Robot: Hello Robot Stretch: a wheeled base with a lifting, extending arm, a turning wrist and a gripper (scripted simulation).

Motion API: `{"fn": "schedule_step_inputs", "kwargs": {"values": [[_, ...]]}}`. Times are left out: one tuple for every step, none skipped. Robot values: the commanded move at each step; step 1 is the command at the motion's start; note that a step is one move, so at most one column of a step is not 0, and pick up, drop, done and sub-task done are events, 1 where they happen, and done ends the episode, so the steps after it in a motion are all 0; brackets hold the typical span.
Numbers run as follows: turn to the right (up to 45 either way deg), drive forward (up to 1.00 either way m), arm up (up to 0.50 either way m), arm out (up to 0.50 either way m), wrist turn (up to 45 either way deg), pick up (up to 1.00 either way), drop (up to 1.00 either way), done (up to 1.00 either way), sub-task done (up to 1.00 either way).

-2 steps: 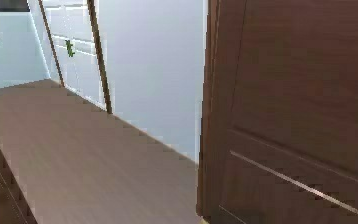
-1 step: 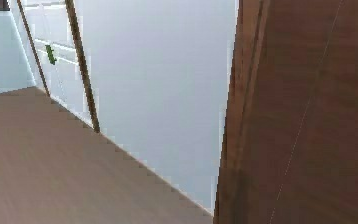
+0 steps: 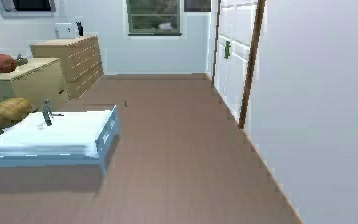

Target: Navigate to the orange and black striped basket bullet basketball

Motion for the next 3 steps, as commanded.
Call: {"fn": "schedule_step_inputs", "kwargs": {"values": [[-9.0,0.0,0.0,0.0,0.0,0.0,0.0,0.0,0.0],[0.0,1.0,0.0,0.0,0.0,0.0,0.0,0.0,0.0],[0.0,1.0,0.0,0.0,0.0,0.0,0.0,0.0,0.0]]}}
